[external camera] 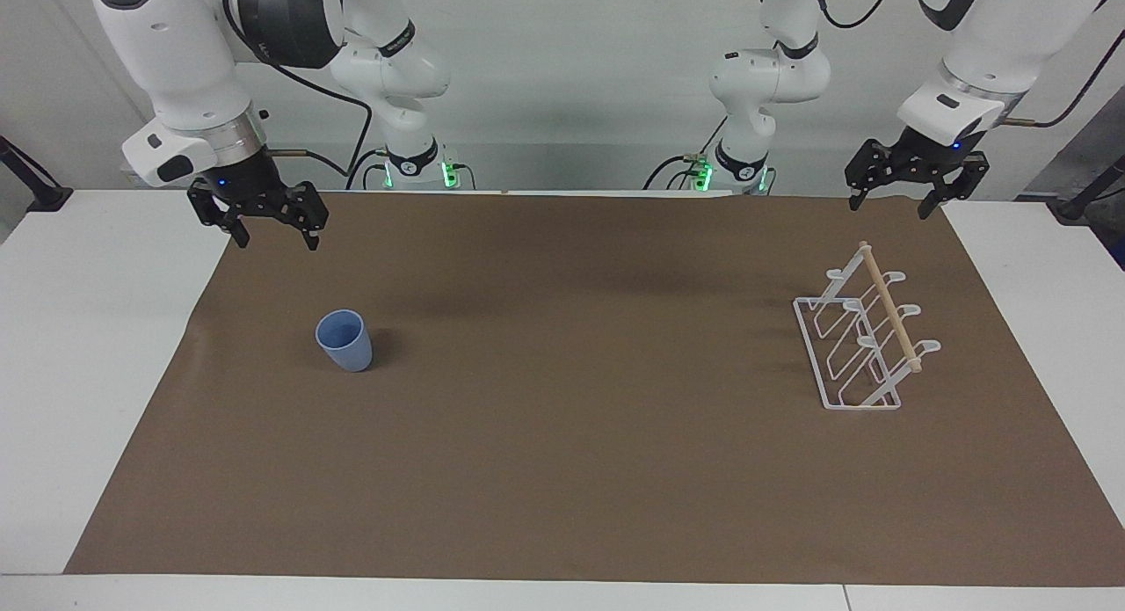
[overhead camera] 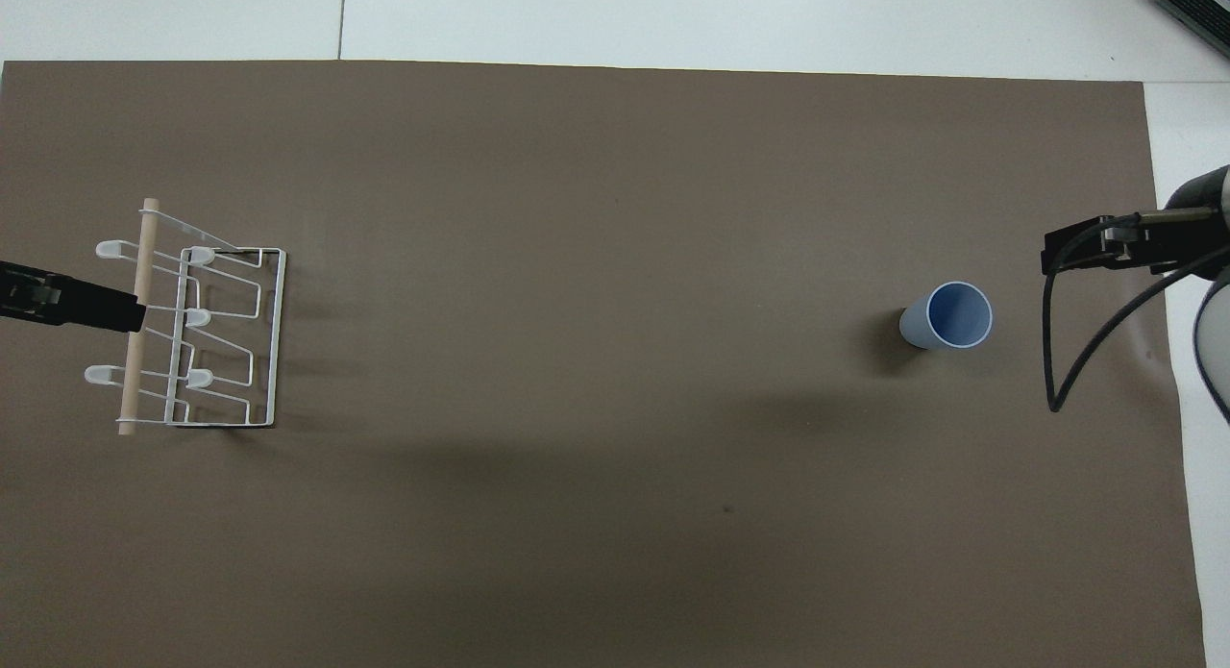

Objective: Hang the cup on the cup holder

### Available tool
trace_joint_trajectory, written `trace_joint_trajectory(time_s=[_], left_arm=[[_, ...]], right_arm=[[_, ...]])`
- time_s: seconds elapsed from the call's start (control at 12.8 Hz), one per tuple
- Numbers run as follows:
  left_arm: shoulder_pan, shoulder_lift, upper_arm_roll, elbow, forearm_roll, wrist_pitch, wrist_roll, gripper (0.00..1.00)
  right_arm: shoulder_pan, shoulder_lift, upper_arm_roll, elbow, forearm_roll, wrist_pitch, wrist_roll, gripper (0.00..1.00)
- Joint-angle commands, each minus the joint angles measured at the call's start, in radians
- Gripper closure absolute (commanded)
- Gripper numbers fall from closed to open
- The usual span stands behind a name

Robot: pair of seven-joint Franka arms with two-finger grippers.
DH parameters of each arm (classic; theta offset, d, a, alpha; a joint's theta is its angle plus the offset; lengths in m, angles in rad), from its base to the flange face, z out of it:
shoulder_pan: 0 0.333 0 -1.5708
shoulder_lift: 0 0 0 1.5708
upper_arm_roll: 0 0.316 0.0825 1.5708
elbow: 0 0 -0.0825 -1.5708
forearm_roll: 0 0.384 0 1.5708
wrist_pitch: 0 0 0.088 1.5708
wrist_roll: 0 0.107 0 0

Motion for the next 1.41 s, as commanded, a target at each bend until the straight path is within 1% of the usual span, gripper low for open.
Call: trace_joint_trajectory(time_s=[0.0, 0.16, 0.39, 0.55, 0.62, 0.7, 0.86, 1.02, 1.09, 1.33], left_arm=[[-0.011, -0.020, 0.005, -0.020, 0.006, 0.019, 0.001, 0.00], [-0.011, -0.020, 0.007, -0.023, 0.006, 0.018, 0.001, 0.00], [-0.009, -0.022, 0.007, -0.025, 0.006, 0.018, 0.002, 0.00], [-0.011, -0.022, 0.007, -0.025, 0.006, 0.018, 0.002, 0.00], [-0.009, -0.022, 0.007, -0.025, 0.006, 0.018, 0.002, 0.00], [-0.009, -0.022, 0.007, -0.025, 0.006, 0.018, 0.002, 0.00], [-0.009, -0.022, 0.007, -0.026, 0.006, 0.018, 0.002, 0.00], [-0.009, -0.022, 0.007, -0.028, 0.006, 0.018, 0.002, 0.00], [-0.009, -0.022, 0.007, -0.028, 0.004, 0.018, 0.002, 0.00], [-0.008, -0.022, 0.007, -0.028, 0.006, 0.018, 0.002, 0.00]], right_arm=[[-0.002, -0.047, 0.022, -0.130, 0.019, 0.113, 0.014, 0.00], [-0.002, -0.059, 0.034, -0.203, 0.019, 0.177, 0.014, 0.00], [-0.002, -0.033, 0.036, -0.267, 0.019, 0.249, 0.016, 0.00], [-0.002, 0.005, 0.037, -0.282, 0.019, 0.274, 0.018, 0.00], [0.016, 0.026, 0.037, -0.284, 0.020, 0.277, 0.027, 0.00], [0.035, 0.034, 0.037, -0.288, 0.020, 0.298, 0.039, 0.00], [0.067, 0.042, 0.037, -0.337, 0.020, 0.360, 0.062, 0.00], [0.082, 0.051, 0.037, -0.401, 0.020, 0.453, 0.062, 0.00], [0.096, 0.054, 0.037, -0.417, 0.022, 0.487, 0.062, 0.00], [0.093, 0.074, 0.037, -0.419, 0.022, 0.538, 0.061, 0.00]])
